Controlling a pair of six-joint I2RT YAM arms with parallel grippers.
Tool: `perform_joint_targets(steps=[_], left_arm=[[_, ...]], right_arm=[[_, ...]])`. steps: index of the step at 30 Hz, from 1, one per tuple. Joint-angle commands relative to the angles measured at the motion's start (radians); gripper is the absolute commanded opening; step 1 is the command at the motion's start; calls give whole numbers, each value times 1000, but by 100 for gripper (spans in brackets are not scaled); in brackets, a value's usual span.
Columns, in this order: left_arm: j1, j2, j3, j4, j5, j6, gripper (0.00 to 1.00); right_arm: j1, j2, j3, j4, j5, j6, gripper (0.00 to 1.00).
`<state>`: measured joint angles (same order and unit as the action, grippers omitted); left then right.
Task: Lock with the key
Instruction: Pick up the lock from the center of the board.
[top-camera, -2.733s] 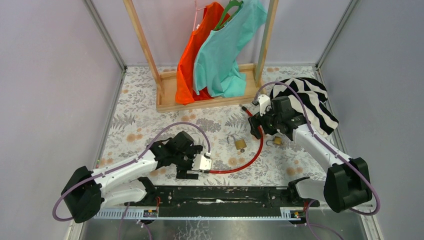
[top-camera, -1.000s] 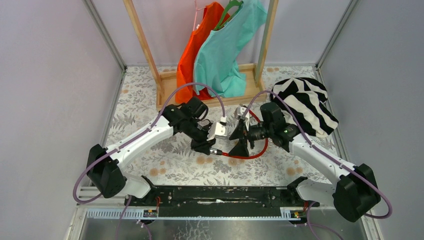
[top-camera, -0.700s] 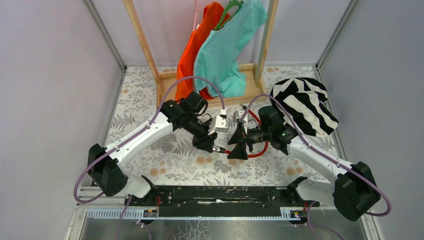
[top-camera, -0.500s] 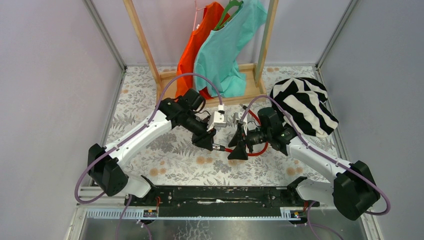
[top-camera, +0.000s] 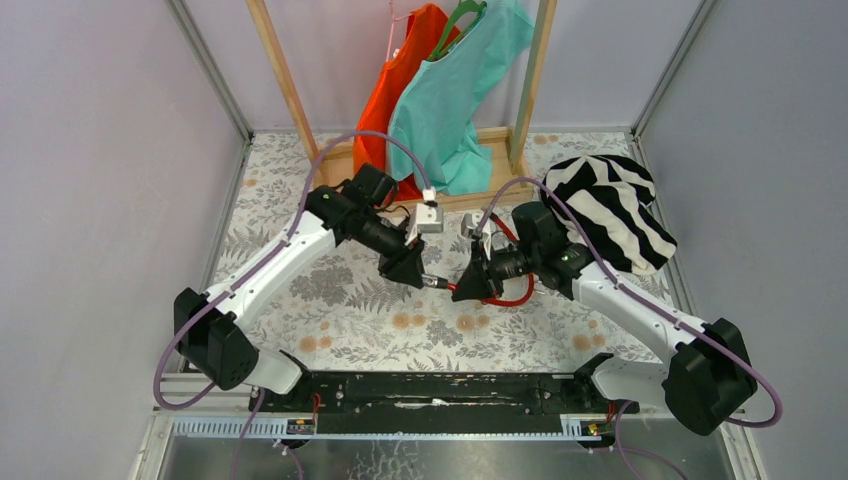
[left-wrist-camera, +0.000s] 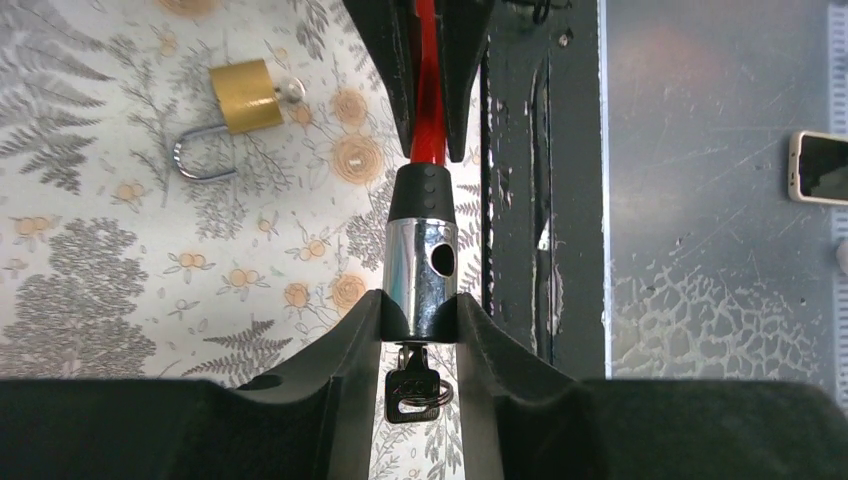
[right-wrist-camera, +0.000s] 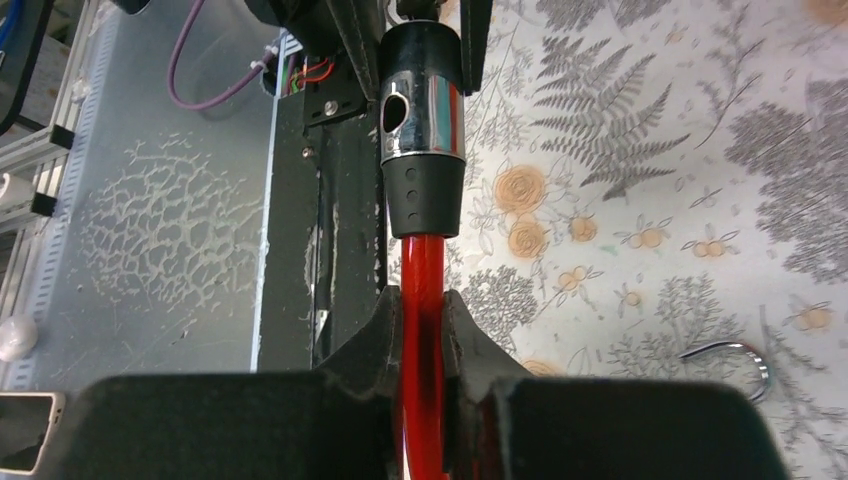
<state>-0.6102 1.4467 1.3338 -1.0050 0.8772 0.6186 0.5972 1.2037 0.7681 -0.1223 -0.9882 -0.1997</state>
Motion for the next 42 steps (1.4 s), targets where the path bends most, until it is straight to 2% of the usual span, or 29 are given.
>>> perform_joint_targets(steps=[1,4,7,11,14,16,22,28,31,37,42], left_arm=[[60,-6,83,25,169,8,32],[117,-22,117,26,225,18,55],[162,-65,117,81,235,-18,68],[232,-180,14,323,206,-204,76],[265,-285,-99,561,149,-358,82],[272,-342,-152,665,101,-406,86],[274,-367,-210,641,96,-436,86],[258,-350,-353,827,201,-610,75],[229,-318,-373,883,211,-638,69],[178,-216,-327,986,197,-671,70],[179,-170,-331,1174,207,-766,71]], right_arm=[[-2,-3,127,33,-32,-15,0],[-13,14,164,50,-50,27,0],[-35,25,183,117,-66,116,0],[-62,48,217,201,-68,233,0],[-70,60,244,190,-26,253,0],[-83,59,244,194,-8,274,0],[-138,47,201,355,-2,446,0],[-155,58,150,580,-23,632,0],[-165,73,138,665,-41,698,0],[-165,87,108,740,-84,740,0],[-166,94,53,868,-125,802,0]])
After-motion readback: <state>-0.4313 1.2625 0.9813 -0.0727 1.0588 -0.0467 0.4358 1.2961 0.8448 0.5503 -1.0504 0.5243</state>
